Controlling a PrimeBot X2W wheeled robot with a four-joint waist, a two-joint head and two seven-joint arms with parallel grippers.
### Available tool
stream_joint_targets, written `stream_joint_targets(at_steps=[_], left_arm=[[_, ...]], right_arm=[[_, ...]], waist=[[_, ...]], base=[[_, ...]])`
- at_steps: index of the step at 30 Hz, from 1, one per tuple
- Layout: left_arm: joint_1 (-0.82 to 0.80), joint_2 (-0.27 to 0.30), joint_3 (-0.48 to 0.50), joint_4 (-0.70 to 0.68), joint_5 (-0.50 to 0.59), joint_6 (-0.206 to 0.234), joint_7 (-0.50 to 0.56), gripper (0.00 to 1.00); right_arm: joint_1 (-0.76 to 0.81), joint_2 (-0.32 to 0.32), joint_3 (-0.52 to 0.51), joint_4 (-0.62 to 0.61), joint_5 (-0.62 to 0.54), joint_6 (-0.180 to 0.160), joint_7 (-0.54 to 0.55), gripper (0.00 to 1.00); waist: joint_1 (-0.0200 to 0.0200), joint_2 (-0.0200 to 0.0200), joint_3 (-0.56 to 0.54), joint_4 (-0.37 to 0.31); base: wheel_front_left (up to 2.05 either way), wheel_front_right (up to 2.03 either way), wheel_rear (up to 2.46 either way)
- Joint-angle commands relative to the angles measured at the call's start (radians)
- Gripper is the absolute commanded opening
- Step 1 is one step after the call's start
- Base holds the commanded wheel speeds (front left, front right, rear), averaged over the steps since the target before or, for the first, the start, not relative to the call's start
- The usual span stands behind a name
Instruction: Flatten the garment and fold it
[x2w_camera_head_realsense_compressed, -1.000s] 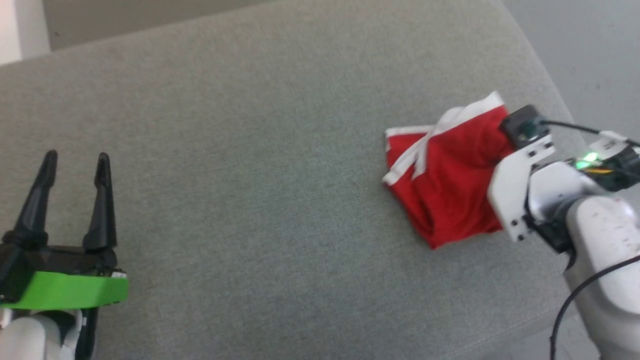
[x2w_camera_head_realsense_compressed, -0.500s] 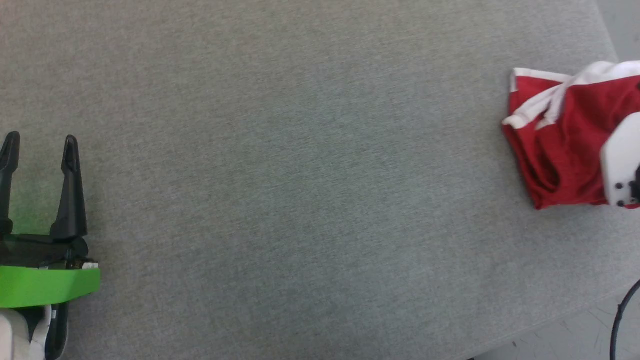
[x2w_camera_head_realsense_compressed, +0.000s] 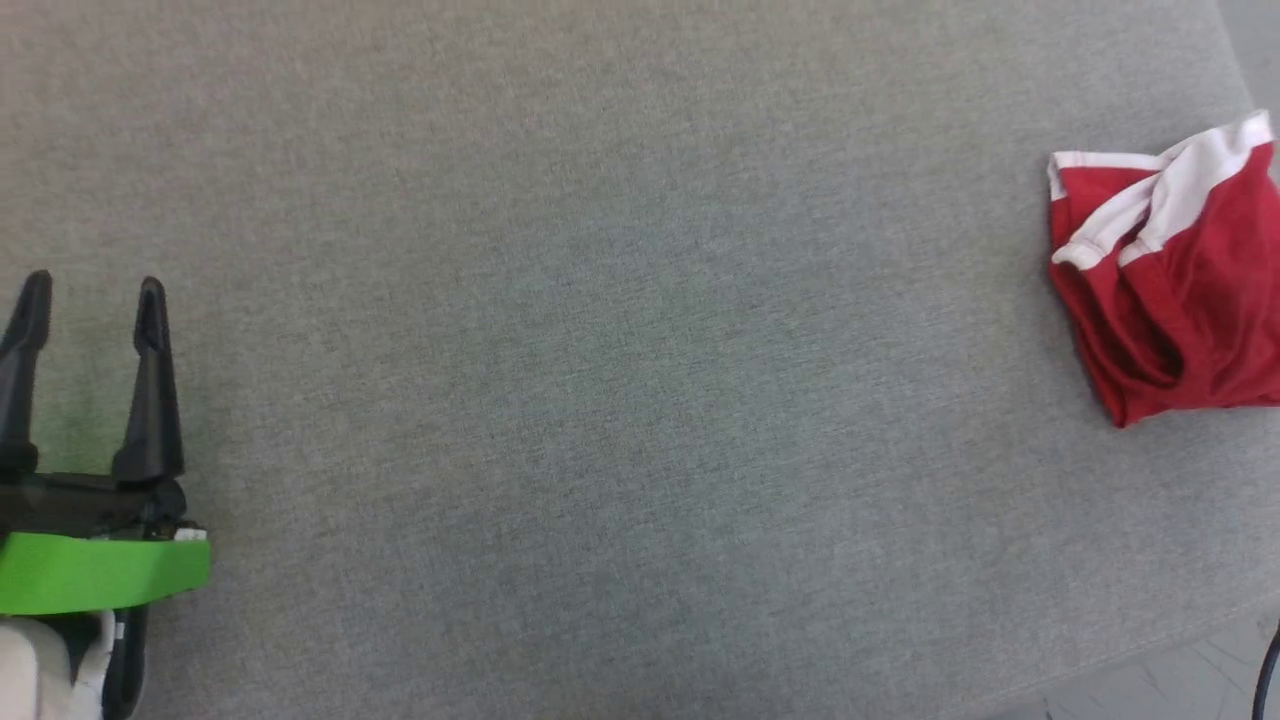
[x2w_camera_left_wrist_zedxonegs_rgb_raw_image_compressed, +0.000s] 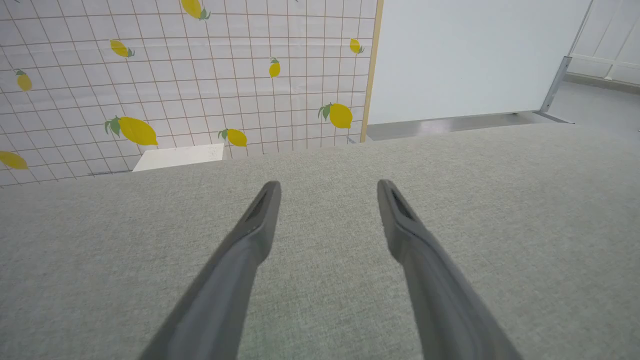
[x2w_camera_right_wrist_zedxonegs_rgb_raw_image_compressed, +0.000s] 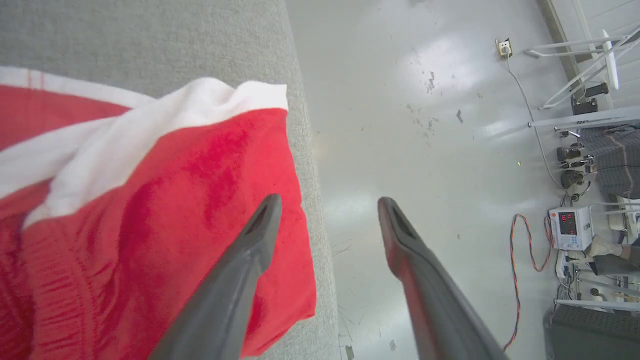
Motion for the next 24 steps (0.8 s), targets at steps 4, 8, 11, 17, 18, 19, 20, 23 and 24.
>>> stream_joint_targets(at_steps=[4,8,11,17,18,19,20,23,24], left_arm=[[0.005,-0.037,-0.001,0.022,0.009,-0.004,-0.004,1.00],[0.008,-0.077,0.019,0.046,0.026,-0.003,-0.004,1.00],[0.008,-0.108,0.031,0.062,0.031,-0.003,-0.004,1.00],[-0.004,-0.161,0.030,0.106,0.046,-0.003,-0.004,1.00],[-0.009,-0.173,0.032,0.113,0.049,-0.002,-0.004,1.00],[-0.011,-0.183,0.035,0.121,0.049,-0.001,-0.004,1.00],[-0.014,-0.190,0.034,0.132,0.054,0.000,-0.004,1.00],[-0.022,-0.208,0.038,0.155,0.064,0.003,-0.004,1.00],[-0.027,-0.217,0.040,0.162,0.066,0.005,-0.004,1.00]], right_arm=[[-0.036,-0.010,0.030,-0.037,0.052,-0.002,-0.087,1.00],[-0.098,0.024,0.070,-0.076,0.141,-0.002,-0.185,1.00],[-0.126,0.081,0.096,-0.116,0.197,-0.002,-0.252,1.00],[-0.135,0.213,0.118,-0.174,0.251,-0.002,-0.418,1.00],[-0.128,0.234,0.116,-0.178,0.252,-0.002,-0.453,1.00],[-0.120,0.248,0.121,-0.180,0.253,-0.002,-0.481,1.00],[-0.107,0.267,0.124,-0.180,0.259,-0.002,-0.514,1.00],[-0.066,0.296,0.122,-0.172,0.275,-0.002,-0.587,1.00],[-0.049,0.301,0.127,-0.169,0.281,-0.002,-0.616,1.00]], waist=[[-0.0001,0.0099,-0.092,0.012],[-0.0001,0.0099,-0.162,0.031],[-0.0001,0.0099,-0.209,0.055],[-0.0001,0.0099,-0.302,0.130],[-0.0001,0.0099,-0.318,0.146],[-0.0001,0.0099,-0.330,0.158],[-0.0001,0.0099,-0.346,0.173],[-0.0001,0.0099,-0.378,0.205],[-0.0001,0.0099,-0.388,0.218]], base=[[0.00,0.00,0.00],[0.00,0.00,0.00],[0.00,0.00,0.00],[0.00,0.00,0.00],[0.00,0.00,0.00],[0.00,0.00,0.00],[0.00,0.00,0.00],[0.00,0.00,0.00],[0.00,0.00,0.00]])
